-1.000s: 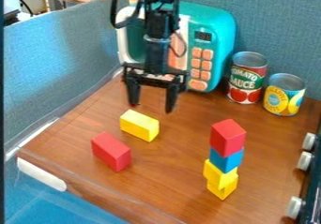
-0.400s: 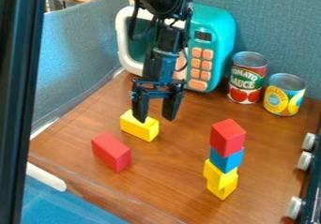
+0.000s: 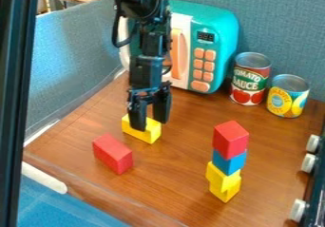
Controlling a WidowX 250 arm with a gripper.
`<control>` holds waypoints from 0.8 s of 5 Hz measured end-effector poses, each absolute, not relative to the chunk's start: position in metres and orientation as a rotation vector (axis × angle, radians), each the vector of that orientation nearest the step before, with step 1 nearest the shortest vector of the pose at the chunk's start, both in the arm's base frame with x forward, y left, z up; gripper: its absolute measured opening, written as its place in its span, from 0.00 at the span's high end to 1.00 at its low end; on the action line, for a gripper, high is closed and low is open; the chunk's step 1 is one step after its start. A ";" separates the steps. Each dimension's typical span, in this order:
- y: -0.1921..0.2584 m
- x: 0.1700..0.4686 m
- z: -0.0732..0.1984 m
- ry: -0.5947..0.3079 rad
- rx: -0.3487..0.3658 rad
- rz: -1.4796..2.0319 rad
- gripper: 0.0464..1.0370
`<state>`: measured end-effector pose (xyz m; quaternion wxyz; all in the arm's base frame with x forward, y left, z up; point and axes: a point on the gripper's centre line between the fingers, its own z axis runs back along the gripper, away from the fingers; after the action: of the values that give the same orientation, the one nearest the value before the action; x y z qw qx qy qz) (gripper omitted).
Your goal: Put the yellow block on top of the red block
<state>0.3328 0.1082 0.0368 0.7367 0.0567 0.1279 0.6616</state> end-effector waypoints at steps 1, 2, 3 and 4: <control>0.117 0.330 0.040 0.238 0.121 1.437 0.04; 0.122 0.334 0.040 0.192 0.117 1.378 0.04; 0.129 0.334 0.040 0.164 0.157 1.323 0.04; 0.132 0.337 0.038 0.154 0.171 1.294 0.04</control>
<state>0.3373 0.1319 0.0381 0.7919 0.0795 0.0715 0.6012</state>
